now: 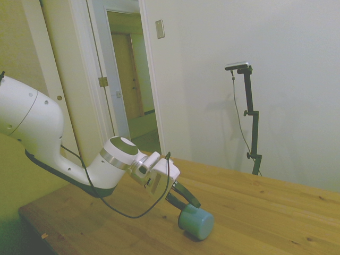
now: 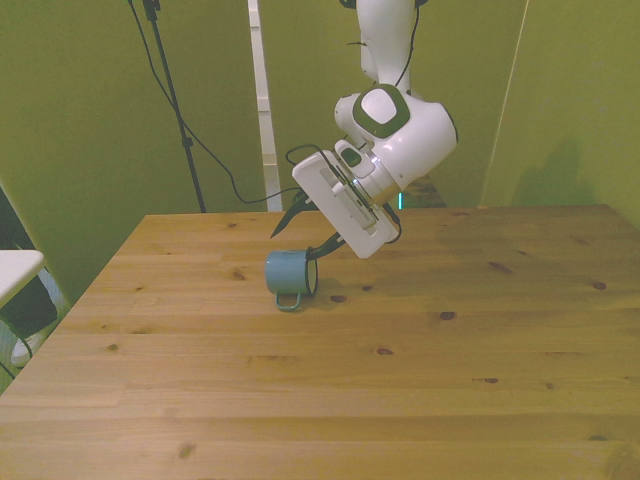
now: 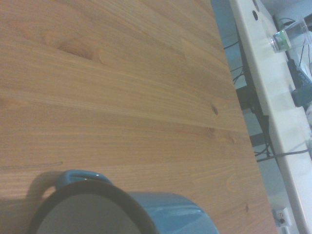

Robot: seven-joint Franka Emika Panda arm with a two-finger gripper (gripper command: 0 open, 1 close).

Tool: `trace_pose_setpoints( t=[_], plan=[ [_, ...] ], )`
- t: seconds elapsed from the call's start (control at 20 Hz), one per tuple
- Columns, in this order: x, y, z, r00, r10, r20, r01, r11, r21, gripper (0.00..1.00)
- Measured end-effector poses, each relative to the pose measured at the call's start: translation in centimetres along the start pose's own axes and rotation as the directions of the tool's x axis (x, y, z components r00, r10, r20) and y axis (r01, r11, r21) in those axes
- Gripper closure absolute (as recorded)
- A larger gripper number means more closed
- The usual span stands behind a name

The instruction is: Flip the mug upright

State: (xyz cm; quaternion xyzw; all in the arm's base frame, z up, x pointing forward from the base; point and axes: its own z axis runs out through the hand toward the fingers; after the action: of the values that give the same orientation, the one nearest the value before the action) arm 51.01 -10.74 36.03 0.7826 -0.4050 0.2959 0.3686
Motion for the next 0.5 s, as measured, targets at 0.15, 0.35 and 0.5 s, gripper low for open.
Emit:
trace_pose_setpoints(
  t=[0.15, 0.35, 0.5],
  plan=[
    [-0.18, -0.21, -0.18, 1.0, -0.005, 0.0, 0.005, 1.0, 0.004, 1.0],
    [-0.5, -0.36, 0.01, 1.0, -0.01, 0.004, 0.01, 1.0, -0.001, 1.0],
    [-0.99, -0.65, 0.35, 1.0, -0.018, 0.009, 0.018, 1.0, -0.013, 1.0]
  ],
)
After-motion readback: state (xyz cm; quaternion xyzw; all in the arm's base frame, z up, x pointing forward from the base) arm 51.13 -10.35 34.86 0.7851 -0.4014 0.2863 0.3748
